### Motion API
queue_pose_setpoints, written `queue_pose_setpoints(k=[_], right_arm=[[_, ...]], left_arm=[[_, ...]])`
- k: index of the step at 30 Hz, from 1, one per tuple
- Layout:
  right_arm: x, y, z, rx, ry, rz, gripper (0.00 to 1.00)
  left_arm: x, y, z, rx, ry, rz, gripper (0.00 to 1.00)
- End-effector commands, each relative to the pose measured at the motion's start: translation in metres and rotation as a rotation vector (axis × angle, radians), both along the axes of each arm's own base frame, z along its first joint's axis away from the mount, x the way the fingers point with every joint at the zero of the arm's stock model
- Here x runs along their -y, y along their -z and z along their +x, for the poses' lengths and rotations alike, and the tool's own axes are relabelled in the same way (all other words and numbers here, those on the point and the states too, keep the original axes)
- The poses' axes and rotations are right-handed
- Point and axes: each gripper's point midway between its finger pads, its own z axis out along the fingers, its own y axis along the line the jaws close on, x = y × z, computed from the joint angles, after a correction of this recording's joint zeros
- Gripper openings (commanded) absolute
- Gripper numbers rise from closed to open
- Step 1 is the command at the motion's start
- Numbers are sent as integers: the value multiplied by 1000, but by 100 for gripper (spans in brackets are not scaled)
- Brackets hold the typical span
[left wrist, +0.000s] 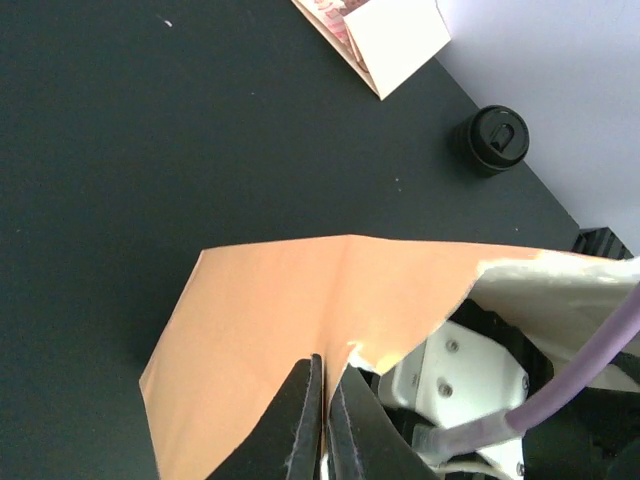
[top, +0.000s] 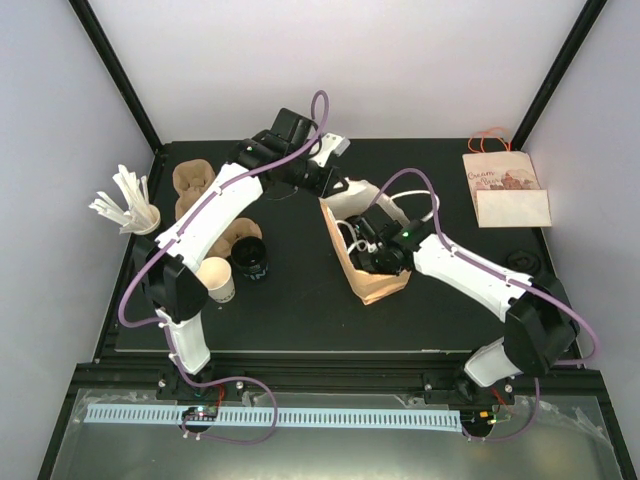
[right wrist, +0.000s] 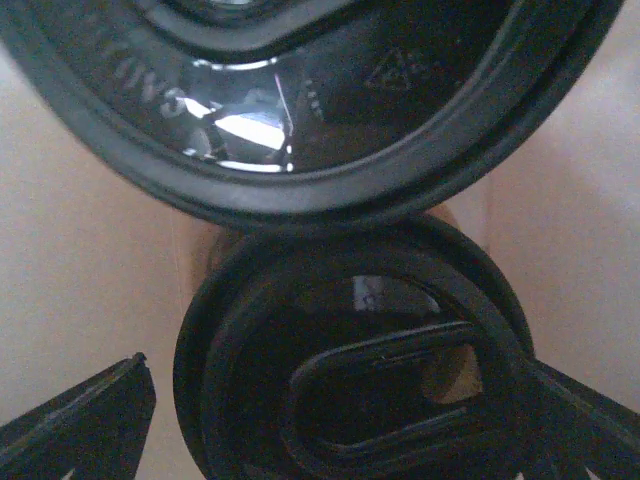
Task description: Pack the takeout coffee
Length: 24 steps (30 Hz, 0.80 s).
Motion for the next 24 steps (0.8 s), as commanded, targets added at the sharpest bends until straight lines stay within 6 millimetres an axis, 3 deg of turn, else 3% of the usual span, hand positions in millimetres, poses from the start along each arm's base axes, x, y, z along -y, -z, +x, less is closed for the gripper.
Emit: queue_pose_setpoints(k=[1, 3, 12, 24], right_arm=[[27, 24, -47, -226, -39, -134, 100], [26, 14, -40, -190, -34, -130, 100], [20, -68, -11, 16, -29, -69, 100], [11, -89, 2, 89, -52, -36, 100]], left_arm=[[3, -16, 7, 42, -1, -28, 5], [4, -16, 7, 40, 1, -30, 5], [-1, -11, 4, 23, 1, 5, 4], [10, -9, -17, -1, 48, 22, 4]])
